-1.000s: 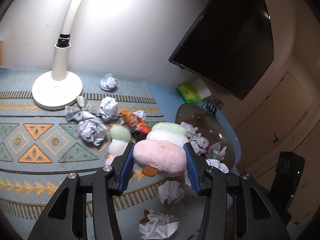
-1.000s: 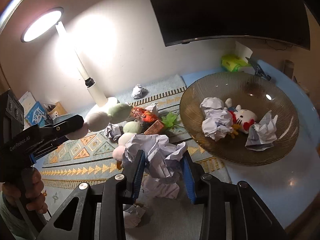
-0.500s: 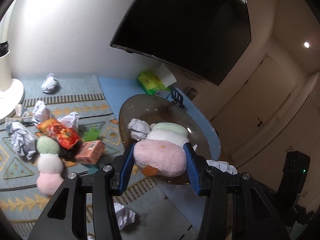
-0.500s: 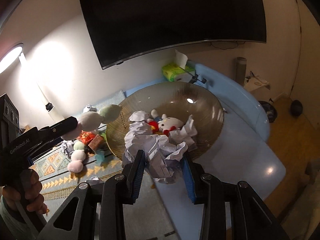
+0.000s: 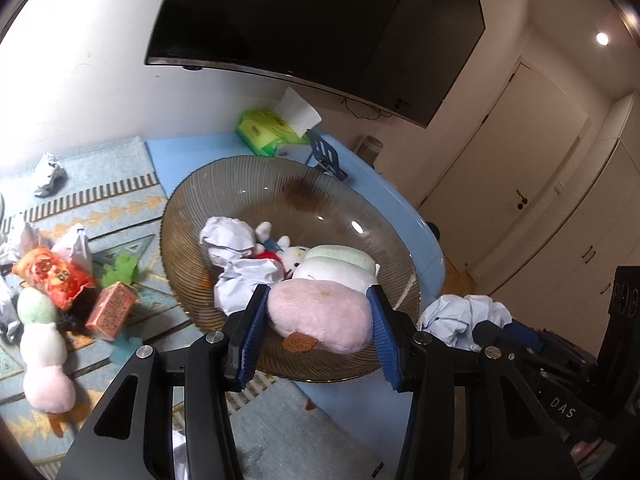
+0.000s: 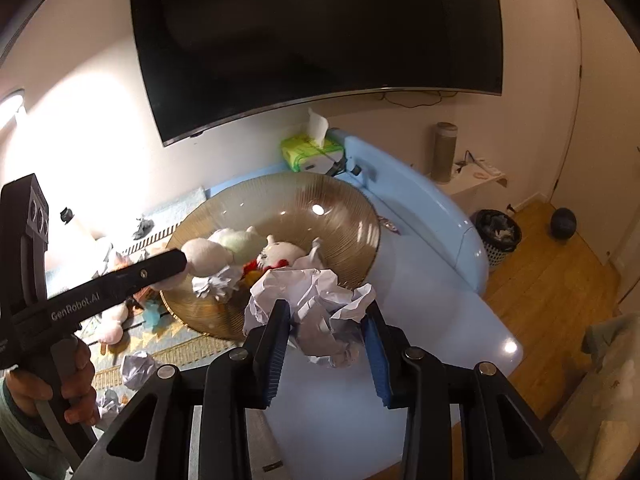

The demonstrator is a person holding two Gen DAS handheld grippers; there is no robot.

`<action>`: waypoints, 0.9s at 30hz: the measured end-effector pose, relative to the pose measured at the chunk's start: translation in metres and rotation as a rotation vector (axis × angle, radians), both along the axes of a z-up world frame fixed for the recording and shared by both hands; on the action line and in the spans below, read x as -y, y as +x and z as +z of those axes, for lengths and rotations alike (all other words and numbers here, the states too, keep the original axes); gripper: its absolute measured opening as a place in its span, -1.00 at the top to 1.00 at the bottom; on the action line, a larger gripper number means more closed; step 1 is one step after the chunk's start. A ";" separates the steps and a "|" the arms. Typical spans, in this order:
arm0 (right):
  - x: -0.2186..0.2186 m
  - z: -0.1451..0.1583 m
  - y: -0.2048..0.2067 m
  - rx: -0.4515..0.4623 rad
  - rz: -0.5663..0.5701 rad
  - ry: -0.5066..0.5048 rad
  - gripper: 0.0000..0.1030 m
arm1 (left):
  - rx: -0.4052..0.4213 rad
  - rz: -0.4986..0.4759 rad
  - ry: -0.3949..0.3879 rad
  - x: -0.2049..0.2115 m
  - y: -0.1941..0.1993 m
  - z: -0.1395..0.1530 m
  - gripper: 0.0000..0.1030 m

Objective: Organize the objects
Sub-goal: 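Carry the pink plush pop and paper ball into the brown bowl and release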

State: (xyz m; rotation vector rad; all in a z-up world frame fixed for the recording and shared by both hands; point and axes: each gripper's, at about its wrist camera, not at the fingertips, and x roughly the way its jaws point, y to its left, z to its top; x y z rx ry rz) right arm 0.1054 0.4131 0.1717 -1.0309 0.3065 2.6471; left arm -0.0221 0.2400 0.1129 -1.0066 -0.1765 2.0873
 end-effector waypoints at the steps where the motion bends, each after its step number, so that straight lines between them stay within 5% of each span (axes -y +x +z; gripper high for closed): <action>1: -0.001 0.000 0.000 -0.004 -0.005 -0.003 0.31 | 0.001 -0.002 -0.003 -0.002 0.000 -0.001 0.12; 27: 0.008 -0.007 -0.026 -0.029 0.052 0.029 0.31 | -0.018 0.021 -0.117 -0.007 -0.004 -0.009 0.09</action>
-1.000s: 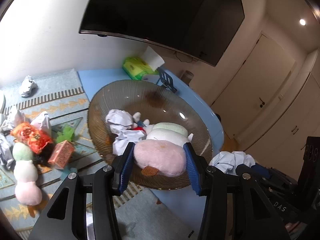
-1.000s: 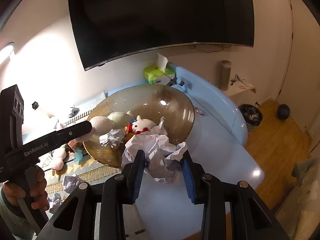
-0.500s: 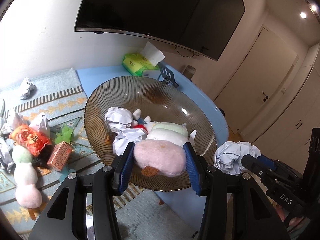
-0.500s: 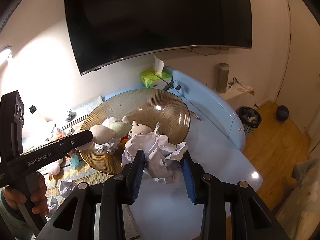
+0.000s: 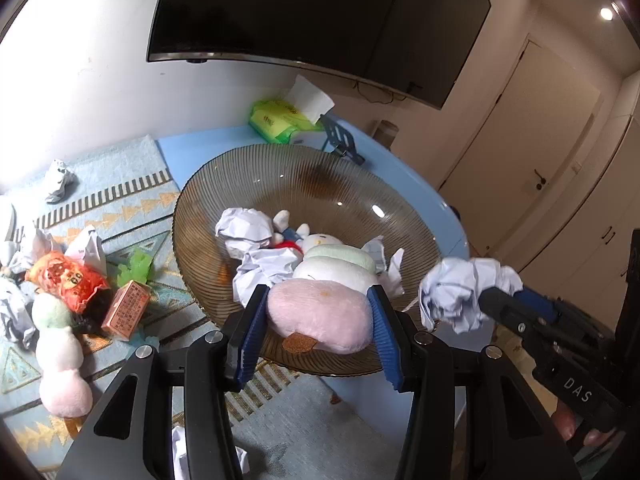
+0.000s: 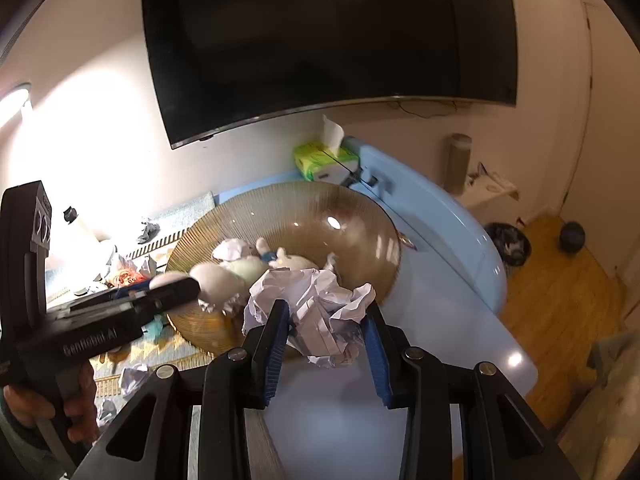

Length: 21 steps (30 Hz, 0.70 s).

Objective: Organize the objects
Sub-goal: 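Carry the pink plush pop and paper ball into the brown bowl and release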

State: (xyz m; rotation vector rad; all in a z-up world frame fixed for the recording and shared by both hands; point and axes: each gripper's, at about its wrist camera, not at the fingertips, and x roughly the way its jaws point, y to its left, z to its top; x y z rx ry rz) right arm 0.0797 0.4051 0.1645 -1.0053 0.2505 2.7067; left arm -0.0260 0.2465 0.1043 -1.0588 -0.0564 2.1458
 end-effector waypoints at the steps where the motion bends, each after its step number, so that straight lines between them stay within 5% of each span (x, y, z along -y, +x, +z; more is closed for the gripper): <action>1: 0.001 -0.001 -0.004 -0.001 0.006 0.007 0.31 | 0.005 0.004 -0.011 0.000 0.000 -0.001 0.09; 5: 0.007 -0.010 -0.018 0.017 0.021 0.042 0.11 | 0.036 0.009 -0.027 0.002 -0.001 -0.004 -0.07; 7: 0.011 -0.014 -0.021 0.033 0.014 0.083 -0.29 | 0.047 0.009 -0.024 0.006 0.000 -0.001 -0.43; 9: 0.015 -0.015 -0.016 0.014 -0.005 0.123 -0.45 | 0.041 0.037 -0.015 0.012 0.001 0.004 -0.99; 14: 0.012 -0.012 -0.002 0.000 -0.018 0.113 -0.53 | 0.060 0.110 0.036 0.032 0.000 0.009 -0.99; 21: -0.001 -0.015 0.017 0.013 -0.079 0.015 -0.53 | 0.049 0.177 0.001 0.062 0.001 0.013 -0.99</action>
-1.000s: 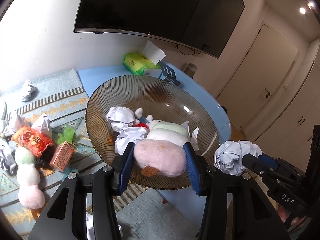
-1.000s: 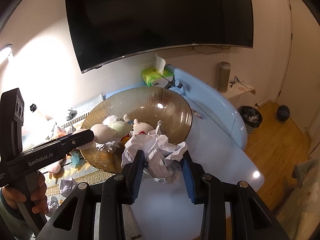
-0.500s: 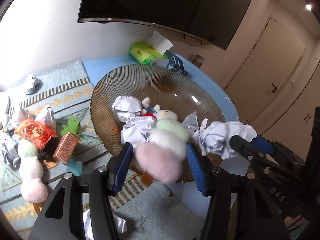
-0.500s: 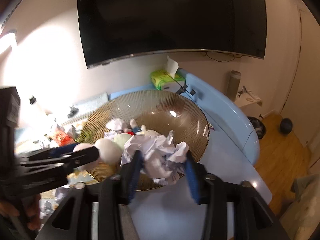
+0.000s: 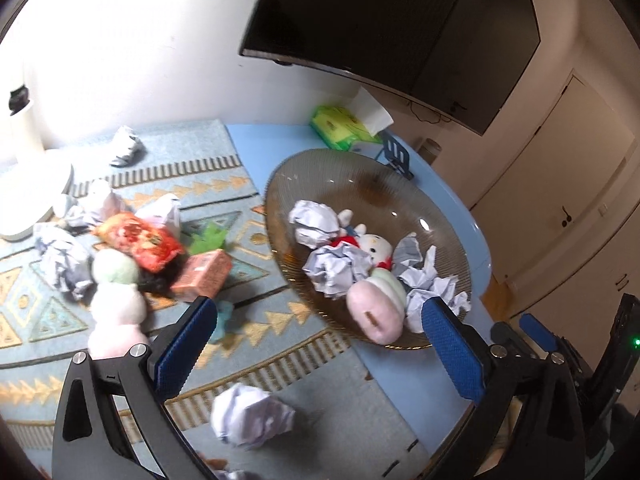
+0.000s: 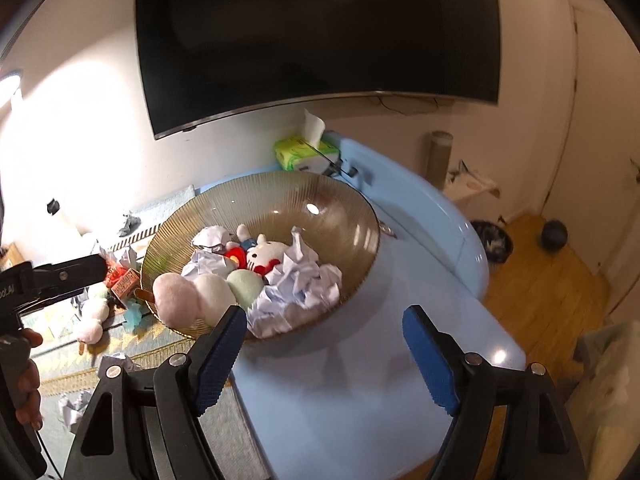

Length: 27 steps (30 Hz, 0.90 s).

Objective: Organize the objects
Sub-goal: 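Carry the pink plush pop and paper ball into the brown bowl and release, then move the left tool to a white paper ball on the rug and grasp it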

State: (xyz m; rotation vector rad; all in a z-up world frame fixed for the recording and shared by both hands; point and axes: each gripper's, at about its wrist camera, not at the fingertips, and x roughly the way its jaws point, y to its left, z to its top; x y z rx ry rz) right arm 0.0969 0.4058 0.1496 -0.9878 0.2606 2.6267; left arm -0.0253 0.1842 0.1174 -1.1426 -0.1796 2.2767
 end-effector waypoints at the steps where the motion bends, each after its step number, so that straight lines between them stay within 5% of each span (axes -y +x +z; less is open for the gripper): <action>1: -0.001 0.000 0.002 -0.002 -0.008 -0.019 -0.53 | -0.012 0.018 -0.005 0.007 0.001 0.002 -0.99; 6: 0.000 -0.006 0.011 -0.039 -0.007 -0.191 -0.54 | -0.005 0.135 -0.022 0.050 0.003 0.004 -0.99; 9: 0.020 -0.012 0.003 -0.023 0.108 -0.272 -0.55 | 0.009 0.205 -0.031 0.078 0.011 0.003 -0.99; 16: 0.103 -0.017 -0.017 0.030 0.431 -0.170 -0.55 | 0.075 0.269 -0.078 0.120 0.031 -0.013 -0.98; 21: 0.141 -0.027 -0.022 0.064 0.542 -0.131 -0.54 | 0.113 0.228 -0.094 0.128 0.044 -0.020 -0.98; 27: 0.147 -0.041 -0.031 0.118 0.525 -0.179 -0.54 | 0.213 0.025 -0.098 0.108 0.065 -0.039 -0.98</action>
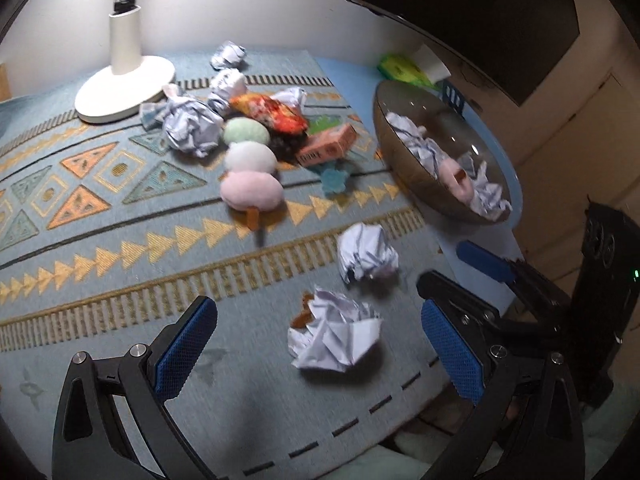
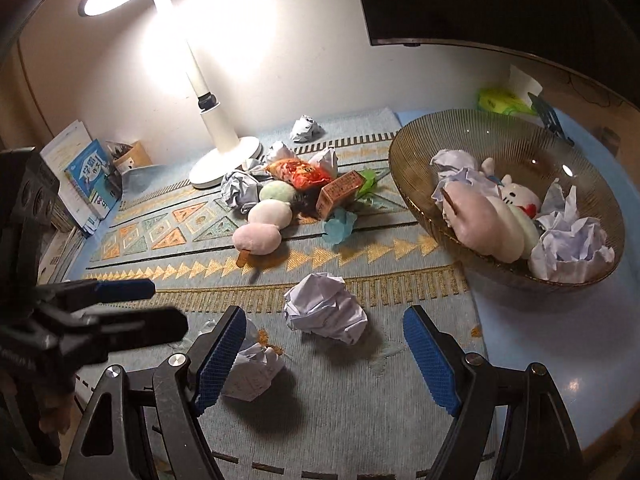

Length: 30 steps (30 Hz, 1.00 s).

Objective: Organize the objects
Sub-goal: 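Move the left tool to a white paper ball on the rug and grasp it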

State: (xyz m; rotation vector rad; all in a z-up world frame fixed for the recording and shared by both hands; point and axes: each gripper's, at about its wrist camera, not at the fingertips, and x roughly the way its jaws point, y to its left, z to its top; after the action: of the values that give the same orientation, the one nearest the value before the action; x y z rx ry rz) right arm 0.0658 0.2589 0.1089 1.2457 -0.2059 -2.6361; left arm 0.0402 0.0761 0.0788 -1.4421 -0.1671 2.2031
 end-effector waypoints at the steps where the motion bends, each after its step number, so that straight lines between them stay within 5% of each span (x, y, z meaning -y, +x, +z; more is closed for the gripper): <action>1: -0.002 -0.002 -0.001 0.011 -0.009 -0.008 -0.54 | 0.014 -0.018 0.009 -0.002 0.003 -0.003 -0.98; 9: -0.023 -0.013 -0.010 0.063 -0.105 -0.039 -0.54 | 0.073 -0.105 0.007 -0.018 0.007 -0.019 -0.97; 15: -0.034 -0.019 -0.017 0.095 -0.148 -0.050 -0.54 | 0.081 -0.197 -0.079 -0.040 0.010 -0.032 -0.95; 30: -0.026 -0.031 -0.022 0.135 -0.114 -0.041 -0.54 | 0.096 -0.184 -0.108 -0.034 0.008 -0.040 -0.86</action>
State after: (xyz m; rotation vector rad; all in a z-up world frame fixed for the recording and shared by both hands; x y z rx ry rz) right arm 0.0442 0.2847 0.0782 1.4403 -0.3611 -2.6276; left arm 0.0479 0.1105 0.0392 -1.5569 0.0517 2.0227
